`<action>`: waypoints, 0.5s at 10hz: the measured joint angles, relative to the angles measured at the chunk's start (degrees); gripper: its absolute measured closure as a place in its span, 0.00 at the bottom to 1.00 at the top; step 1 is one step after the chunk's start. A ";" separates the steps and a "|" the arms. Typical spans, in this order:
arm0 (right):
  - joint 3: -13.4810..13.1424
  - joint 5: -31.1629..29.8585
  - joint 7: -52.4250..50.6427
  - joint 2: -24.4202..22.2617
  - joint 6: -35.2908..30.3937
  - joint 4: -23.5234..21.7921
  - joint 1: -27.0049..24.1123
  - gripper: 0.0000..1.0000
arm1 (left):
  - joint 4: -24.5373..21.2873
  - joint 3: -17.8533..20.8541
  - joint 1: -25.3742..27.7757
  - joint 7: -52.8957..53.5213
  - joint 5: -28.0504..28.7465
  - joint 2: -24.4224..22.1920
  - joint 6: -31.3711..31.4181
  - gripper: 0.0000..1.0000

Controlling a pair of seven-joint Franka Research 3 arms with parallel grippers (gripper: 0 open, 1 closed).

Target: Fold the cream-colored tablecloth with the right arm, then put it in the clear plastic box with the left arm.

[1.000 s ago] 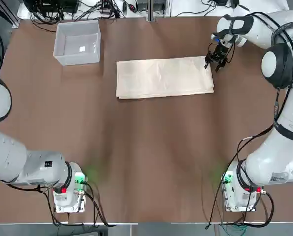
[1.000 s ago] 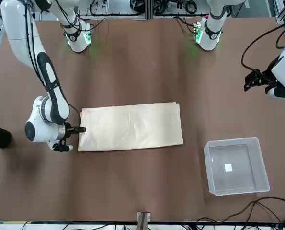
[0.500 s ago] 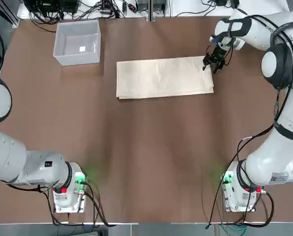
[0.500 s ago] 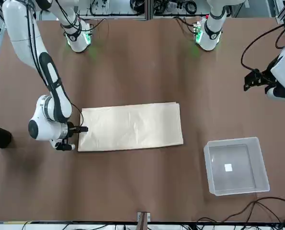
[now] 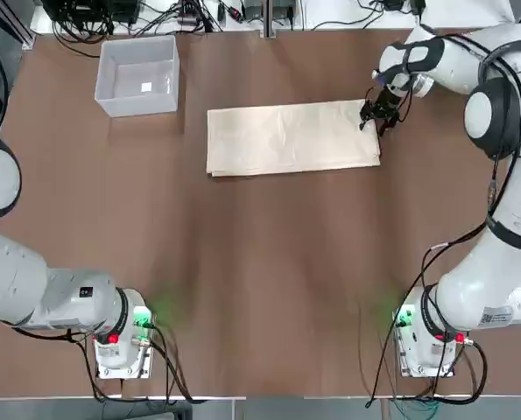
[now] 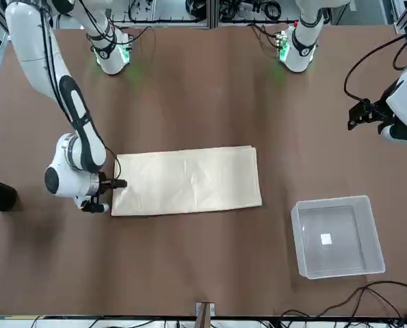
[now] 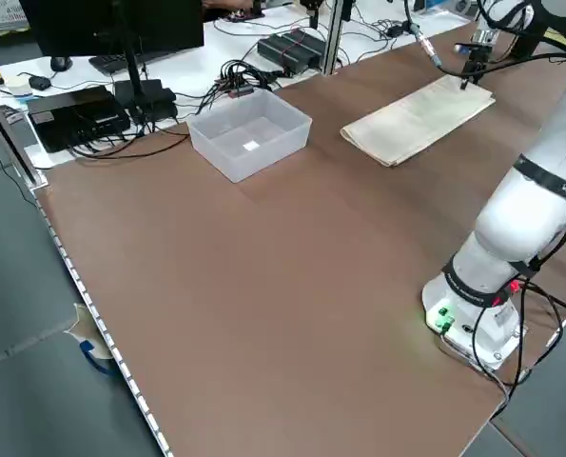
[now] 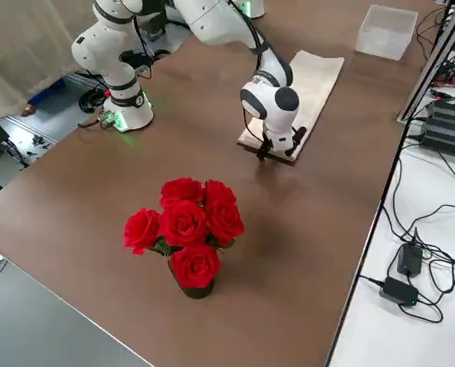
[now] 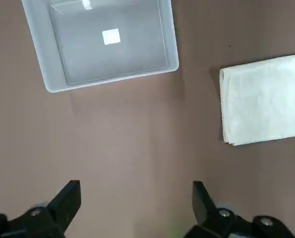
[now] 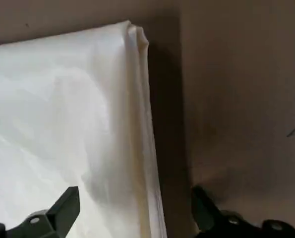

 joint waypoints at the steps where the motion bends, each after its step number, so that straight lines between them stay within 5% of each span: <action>1: 0.06 0.00 0.00 -0.01 0.10 -0.06 0.00 0.00 | 0.00 -0.01 -0.01 0.00 0.00 0.02 0.00 0.01; 5: 0.49 0.00 0.00 -0.01 0.12 -0.07 0.16 0.00 | 0.00 -0.01 -0.02 0.00 0.00 0.11 0.00 0.01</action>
